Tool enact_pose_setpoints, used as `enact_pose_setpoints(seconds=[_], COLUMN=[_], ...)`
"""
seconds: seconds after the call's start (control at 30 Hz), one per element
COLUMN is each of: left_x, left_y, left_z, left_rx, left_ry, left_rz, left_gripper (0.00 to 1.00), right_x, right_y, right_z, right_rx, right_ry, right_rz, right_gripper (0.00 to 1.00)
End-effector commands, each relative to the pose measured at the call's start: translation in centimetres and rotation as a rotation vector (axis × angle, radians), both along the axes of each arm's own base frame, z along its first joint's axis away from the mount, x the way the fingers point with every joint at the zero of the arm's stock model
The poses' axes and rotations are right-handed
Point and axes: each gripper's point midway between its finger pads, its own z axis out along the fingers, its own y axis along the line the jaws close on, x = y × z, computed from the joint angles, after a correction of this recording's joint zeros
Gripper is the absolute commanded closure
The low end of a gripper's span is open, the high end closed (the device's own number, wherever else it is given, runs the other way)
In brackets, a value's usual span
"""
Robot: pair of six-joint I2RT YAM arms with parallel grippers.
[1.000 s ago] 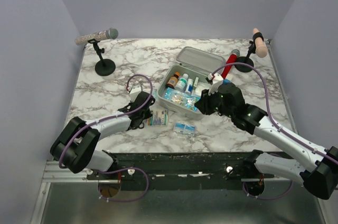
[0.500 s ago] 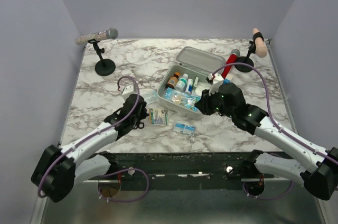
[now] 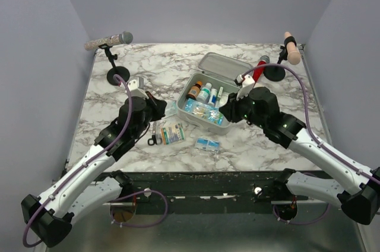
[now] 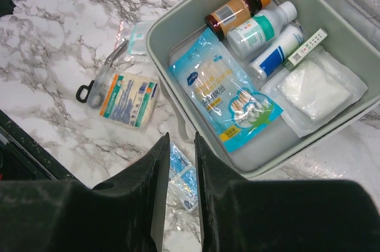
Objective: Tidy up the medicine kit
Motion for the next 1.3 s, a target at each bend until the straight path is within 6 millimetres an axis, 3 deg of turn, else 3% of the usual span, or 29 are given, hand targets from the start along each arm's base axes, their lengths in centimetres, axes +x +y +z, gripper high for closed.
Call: enact_pose_setpoints(seconds=[0.0,0.1,0.2,0.43,0.57,0.8,1.1,1.27], left_x=[-0.4,-0.9,-1.7,-2.3,-2.1,-0.6,-0.5,-0.4], left_y=[-0.1,0.5,2.3,4.2,4.0,3.1,3.5,2.6], left_z=[-3.2,-7.7,-11.7,-17.5,-19.2,-19.6,-21.7,-21.5], left_rx=[0.111,0.163,0.221,0.358,0.384,0.367,0.369,0.318], left_ry=[0.098,0.223,0.314,0.417,0.445,0.418,0.471,0.451], left_rz=[-0.039,-0.002,0.074,0.119,0.104,0.062,0.058,0.023], left_gripper=[0.78,0.29,0.01,0.04,0.11,0.31,0.41,0.69], right_x=[-0.8,-1.5,-2.1,-2.2,-2.6,-3.3,-3.3,-3.4], right_y=[1.1,2.0,2.3,2.4,2.6,2.4,1.7,1.6], right_z=[-0.9,-2.2,-2.8,-3.5,-4.1,-5.2,-5.6,-5.7], right_rx=[-0.012,-0.01,-0.003,-0.007,0.0,0.004,-0.014,-0.017], right_ry=[0.054,0.116,0.144,0.16,0.182,0.201,0.183,0.18], right_rz=[0.075,0.117,0.143,0.151,0.163,0.175,0.158,0.16], right_gripper=[0.66,0.64,0.64,0.64,0.64,0.65,0.65,0.65])
